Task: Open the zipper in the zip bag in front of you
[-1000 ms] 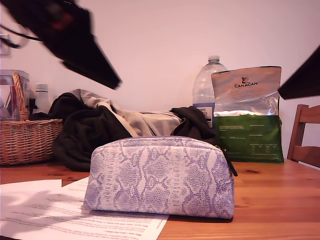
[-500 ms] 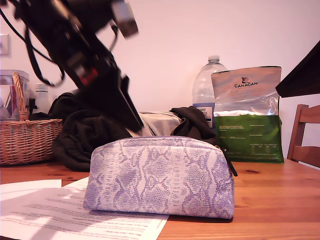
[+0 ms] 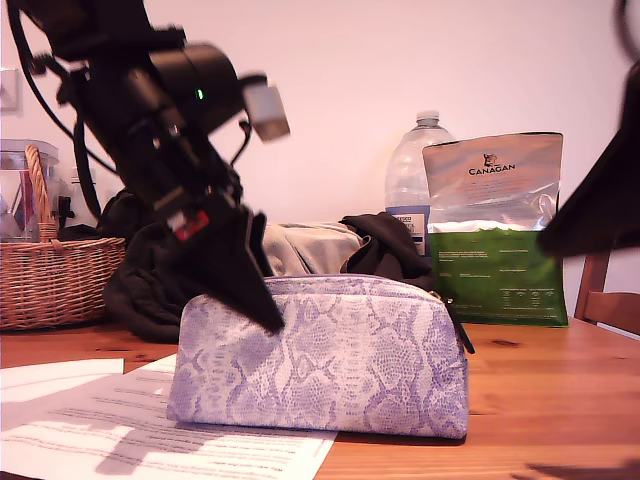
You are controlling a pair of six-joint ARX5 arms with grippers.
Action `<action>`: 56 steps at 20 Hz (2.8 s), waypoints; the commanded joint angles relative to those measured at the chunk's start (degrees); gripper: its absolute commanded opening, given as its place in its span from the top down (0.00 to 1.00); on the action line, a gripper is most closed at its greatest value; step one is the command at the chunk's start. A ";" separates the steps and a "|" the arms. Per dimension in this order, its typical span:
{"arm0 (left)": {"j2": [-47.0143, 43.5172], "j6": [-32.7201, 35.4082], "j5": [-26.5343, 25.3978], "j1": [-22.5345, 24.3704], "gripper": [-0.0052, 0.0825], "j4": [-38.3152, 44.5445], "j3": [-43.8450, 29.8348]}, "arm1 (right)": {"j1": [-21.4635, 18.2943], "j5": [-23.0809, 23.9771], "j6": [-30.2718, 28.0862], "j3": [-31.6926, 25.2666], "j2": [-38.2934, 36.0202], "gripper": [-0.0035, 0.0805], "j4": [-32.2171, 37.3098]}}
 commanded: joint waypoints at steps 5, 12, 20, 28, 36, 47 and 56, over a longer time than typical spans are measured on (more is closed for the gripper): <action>0.28 0.72 0.02 -0.17 0.46 0.61 -0.26 | -8.61 -14.88 16.37 -0.42 14.62 0.72 8.61; 0.28 0.90 0.04 -0.39 0.47 0.68 -0.26 | -21.90 -32.70 26.12 -0.42 30.86 0.68 21.99; 0.28 0.90 0.07 -0.39 0.47 1.57 -0.26 | -22.14 -35.69 35.76 -0.42 42.21 0.64 37.27; 0.28 0.87 0.04 -0.39 0.47 1.51 -0.26 | -18.23 -35.58 40.68 0.35 50.47 0.64 48.35; 0.28 0.87 0.04 -0.39 0.47 1.51 -0.26 | -16.68 -35.89 43.32 1.51 50.75 0.64 51.28; 0.28 0.87 0.02 -0.39 0.47 1.49 -0.26 | -16.04 -36.33 49.13 1.53 50.75 0.64 58.71; 0.28 0.87 0.00 -0.37 0.47 1.53 -0.26 | -16.04 -36.28 49.11 1.53 50.75 0.93 59.45</action>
